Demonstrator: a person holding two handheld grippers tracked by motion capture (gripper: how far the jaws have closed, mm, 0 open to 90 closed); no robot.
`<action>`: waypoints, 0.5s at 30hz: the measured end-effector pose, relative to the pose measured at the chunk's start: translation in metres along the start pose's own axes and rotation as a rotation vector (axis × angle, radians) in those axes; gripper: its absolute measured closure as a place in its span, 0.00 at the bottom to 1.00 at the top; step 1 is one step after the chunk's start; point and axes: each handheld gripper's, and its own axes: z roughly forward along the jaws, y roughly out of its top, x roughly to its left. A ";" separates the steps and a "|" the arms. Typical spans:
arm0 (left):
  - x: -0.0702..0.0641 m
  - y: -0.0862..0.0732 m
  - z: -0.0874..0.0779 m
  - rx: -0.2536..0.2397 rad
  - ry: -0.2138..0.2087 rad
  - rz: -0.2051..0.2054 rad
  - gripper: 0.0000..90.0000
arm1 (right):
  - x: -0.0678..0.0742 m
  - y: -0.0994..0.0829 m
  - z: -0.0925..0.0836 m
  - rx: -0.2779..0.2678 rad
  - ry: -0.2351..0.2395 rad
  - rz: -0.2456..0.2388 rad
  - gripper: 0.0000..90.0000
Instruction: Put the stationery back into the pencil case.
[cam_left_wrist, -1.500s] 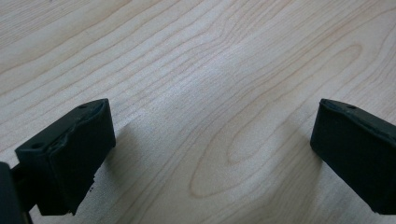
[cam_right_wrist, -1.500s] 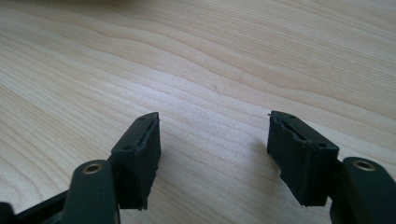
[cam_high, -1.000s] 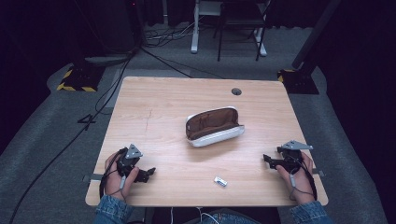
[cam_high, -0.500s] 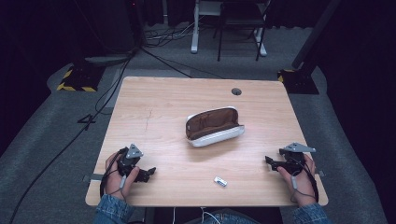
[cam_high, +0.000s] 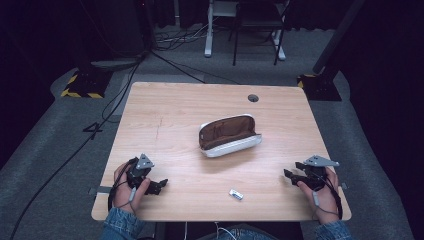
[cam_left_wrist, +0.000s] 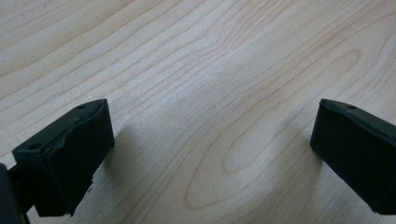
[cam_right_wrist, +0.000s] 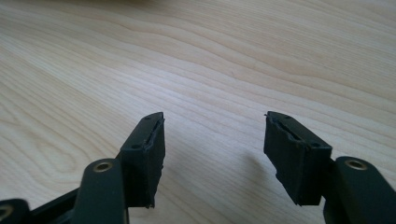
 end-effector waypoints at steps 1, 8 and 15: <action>0.000 0.000 0.000 -0.001 0.001 0.000 0.00 | 0.002 0.001 -0.001 0.000 0.006 -0.002 0.43; 0.000 0.000 0.000 0.000 0.000 0.000 0.00 | 0.011 0.005 -0.013 -0.006 0.049 -0.010 0.45; 0.000 0.000 0.000 -0.002 0.001 0.000 0.00 | 0.027 0.010 -0.023 -0.008 0.120 -0.061 0.50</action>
